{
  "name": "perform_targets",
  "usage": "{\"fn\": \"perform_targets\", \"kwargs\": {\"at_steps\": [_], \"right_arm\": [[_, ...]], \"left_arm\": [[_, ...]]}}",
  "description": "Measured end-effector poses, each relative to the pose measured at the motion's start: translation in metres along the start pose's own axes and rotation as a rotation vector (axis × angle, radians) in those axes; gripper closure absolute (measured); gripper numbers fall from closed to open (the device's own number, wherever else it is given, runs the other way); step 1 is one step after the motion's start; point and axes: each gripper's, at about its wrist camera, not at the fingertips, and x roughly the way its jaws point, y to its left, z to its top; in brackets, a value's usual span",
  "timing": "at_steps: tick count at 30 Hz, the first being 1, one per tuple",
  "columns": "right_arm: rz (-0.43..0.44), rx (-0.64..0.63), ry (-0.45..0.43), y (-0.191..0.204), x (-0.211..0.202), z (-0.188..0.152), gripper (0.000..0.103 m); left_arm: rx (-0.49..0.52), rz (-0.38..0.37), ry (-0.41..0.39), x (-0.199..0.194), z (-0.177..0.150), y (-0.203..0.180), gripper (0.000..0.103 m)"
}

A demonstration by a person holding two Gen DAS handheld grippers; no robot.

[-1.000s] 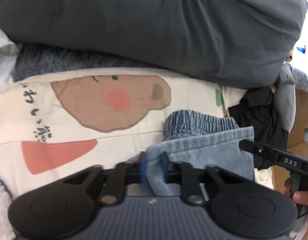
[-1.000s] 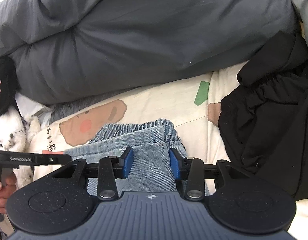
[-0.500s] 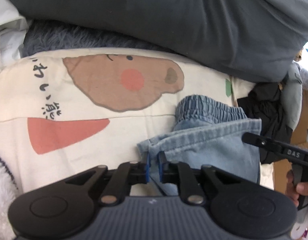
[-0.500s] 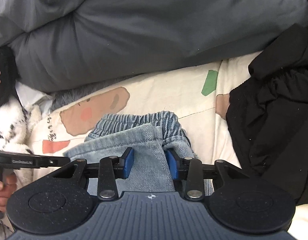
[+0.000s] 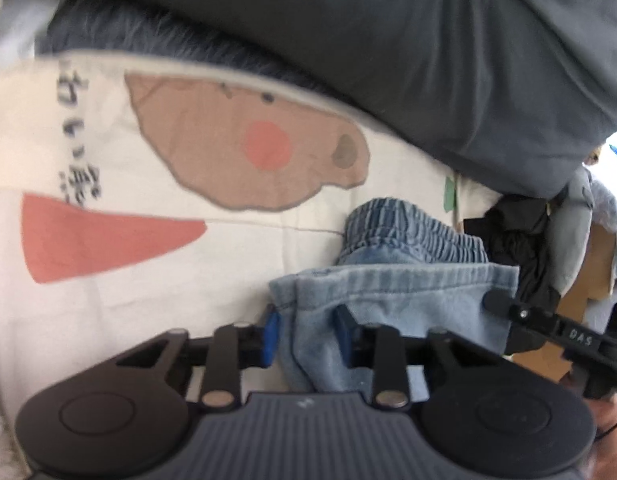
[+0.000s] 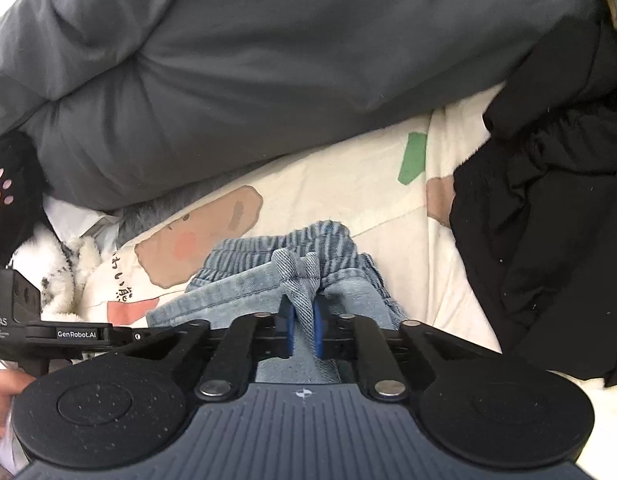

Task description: Fold clothes

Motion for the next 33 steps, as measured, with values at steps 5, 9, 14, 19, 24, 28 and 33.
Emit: {"fn": "perform_targets", "kwargs": {"at_steps": [5, 9, 14, 19, 24, 28, 33], "right_arm": [[-0.037, -0.042, -0.048, 0.012, -0.023, -0.003, 0.099], [-0.084, -0.032, -0.106, 0.011, -0.048, -0.005, 0.099], [-0.131, -0.003, -0.150, 0.004, -0.072, -0.001, 0.099], [-0.178, 0.002, -0.142, 0.001, -0.066, 0.006, 0.099], [-0.218, 0.026, -0.132, -0.003, -0.051, 0.013, 0.099], [-0.262, 0.018, -0.116, -0.004, -0.038, 0.016, 0.099], [-0.305, 0.037, -0.101, -0.011, -0.020, 0.013, 0.100]], "left_arm": [[0.086, -0.038, -0.077, -0.023, 0.003, -0.025, 0.091], [0.169, -0.081, -0.107, -0.031, 0.009, -0.052, 0.091], [0.205, -0.093, -0.107, -0.025, 0.015, -0.072, 0.091], [0.219, -0.081, -0.103, -0.016, 0.021, -0.080, 0.092], [0.208, -0.074, -0.096, -0.007, 0.028, -0.076, 0.092], [0.205, -0.058, -0.081, 0.006, 0.032, -0.076, 0.092], [0.226, -0.030, -0.070, 0.026, 0.032, -0.072, 0.091]]}}
